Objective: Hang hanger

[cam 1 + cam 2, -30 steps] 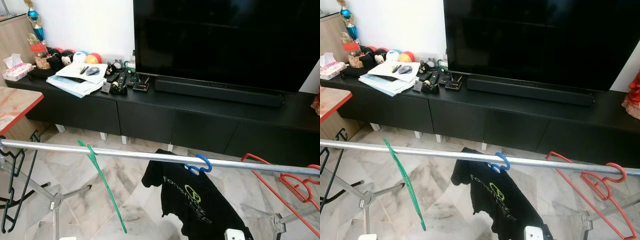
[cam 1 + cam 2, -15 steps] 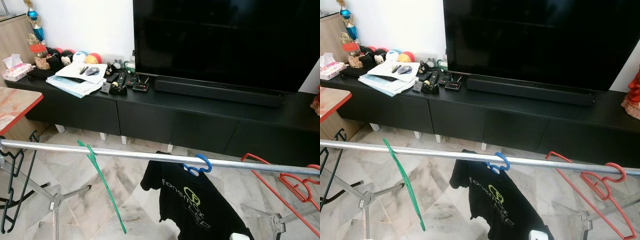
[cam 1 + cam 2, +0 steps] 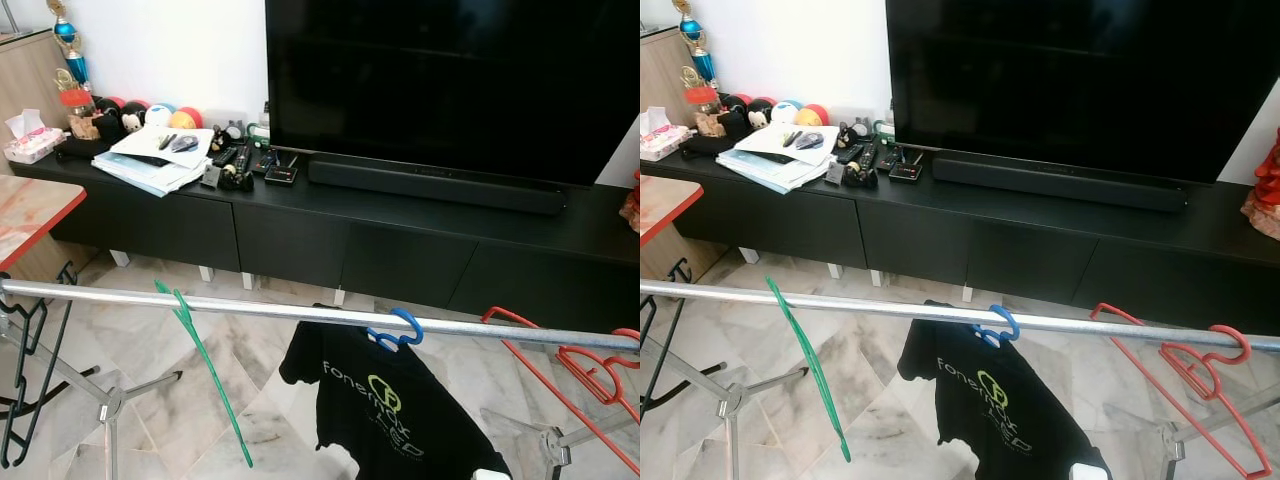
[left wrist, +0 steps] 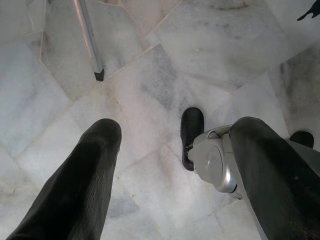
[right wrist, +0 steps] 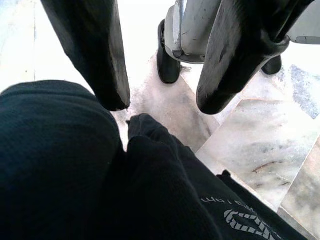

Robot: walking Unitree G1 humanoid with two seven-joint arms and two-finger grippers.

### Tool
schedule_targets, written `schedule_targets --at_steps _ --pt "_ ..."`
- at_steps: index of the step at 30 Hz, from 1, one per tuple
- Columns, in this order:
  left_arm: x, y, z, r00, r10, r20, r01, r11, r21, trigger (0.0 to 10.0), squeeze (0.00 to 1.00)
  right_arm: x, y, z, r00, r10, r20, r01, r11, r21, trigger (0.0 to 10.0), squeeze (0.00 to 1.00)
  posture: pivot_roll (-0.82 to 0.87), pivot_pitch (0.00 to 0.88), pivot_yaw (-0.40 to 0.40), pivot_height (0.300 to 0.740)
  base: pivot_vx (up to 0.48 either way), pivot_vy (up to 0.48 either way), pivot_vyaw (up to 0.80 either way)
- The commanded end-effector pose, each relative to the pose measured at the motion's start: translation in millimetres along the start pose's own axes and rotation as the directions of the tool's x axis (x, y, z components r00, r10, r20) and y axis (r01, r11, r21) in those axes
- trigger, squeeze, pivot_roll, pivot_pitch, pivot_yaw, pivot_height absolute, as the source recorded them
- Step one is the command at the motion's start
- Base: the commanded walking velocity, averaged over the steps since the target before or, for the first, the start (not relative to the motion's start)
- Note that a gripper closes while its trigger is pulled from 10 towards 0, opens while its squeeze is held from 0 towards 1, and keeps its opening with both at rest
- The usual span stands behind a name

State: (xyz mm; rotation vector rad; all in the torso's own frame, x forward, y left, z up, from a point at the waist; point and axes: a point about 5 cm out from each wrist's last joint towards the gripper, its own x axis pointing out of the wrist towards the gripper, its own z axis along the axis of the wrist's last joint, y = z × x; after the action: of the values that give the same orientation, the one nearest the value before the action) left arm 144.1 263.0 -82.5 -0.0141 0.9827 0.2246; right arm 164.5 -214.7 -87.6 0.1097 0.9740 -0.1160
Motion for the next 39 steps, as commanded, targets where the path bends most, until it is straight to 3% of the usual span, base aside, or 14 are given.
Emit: schedule_targets --at_steps 1,13,19,23,28,39 --pt "-1.4 4.0 -6.7 0.999 0.008 -0.037 -0.008 1.0 0.003 10.0 0.0 -1.4 -3.8 -5.2 1.0 -0.012 -0.017 0.013 1.0 0.011 10.0 0.0 0.03 0.0 -0.049 0.74 -0.244 0.0 0.0" --pt "3.4 -20.0 -0.2 0.999 -0.019 -0.031 0.02 1.0 0.011 10.0 0.0 0.4 9.4 -7.2 1.0 0.003 -0.022 -0.003 1.0 0.011 10.0 0.0 0.04 0.0 -0.047 0.74 -0.253 0.0 0.0" --pt "3.7 -21.2 0.8 0.999 -0.02 -0.031 0.02 1.0 0.012 10.0 0.0 -0.3 4.1 -6.8 1.0 -0.004 -0.021 0.004 1.0 0.012 10.0 0.0 0.04 0.0 -0.048 0.74 -0.262 0.0 0.0" --pt "3.2 -16.9 0.6 0.999 -0.017 -0.029 0.018 1.0 0.016 10.0 0.0 -3.4 -13.0 -6.6 1.0 -0.023 -0.021 0.023 1.0 0.014 10.0 0.0 0.04 0.0 -0.048 0.74 -0.262 0.0 0.0" --pt "1.8 -7.7 0.0 1.0 -0.01 -0.027 0.011 1.0 0.017 10.0 0.0 -4.5 -17.7 -7.1 0.999 -0.027 -0.023 0.027 1.0 0.012 10.0 0.0 0.04 0.0 -0.049 0.74 -0.259 0.0 0.0" --pt "-0.7 3.3 -3.7 0.999 0.001 -0.033 -0.001 1.0 0.01 10.0 0.0 0.4 5.5 -4.6 1.0 0.0 -0.019 0.0 1.0 0.006 10.0 0.0 0.04 0.0 -0.056 0.74 -0.265 0.0 0.0"
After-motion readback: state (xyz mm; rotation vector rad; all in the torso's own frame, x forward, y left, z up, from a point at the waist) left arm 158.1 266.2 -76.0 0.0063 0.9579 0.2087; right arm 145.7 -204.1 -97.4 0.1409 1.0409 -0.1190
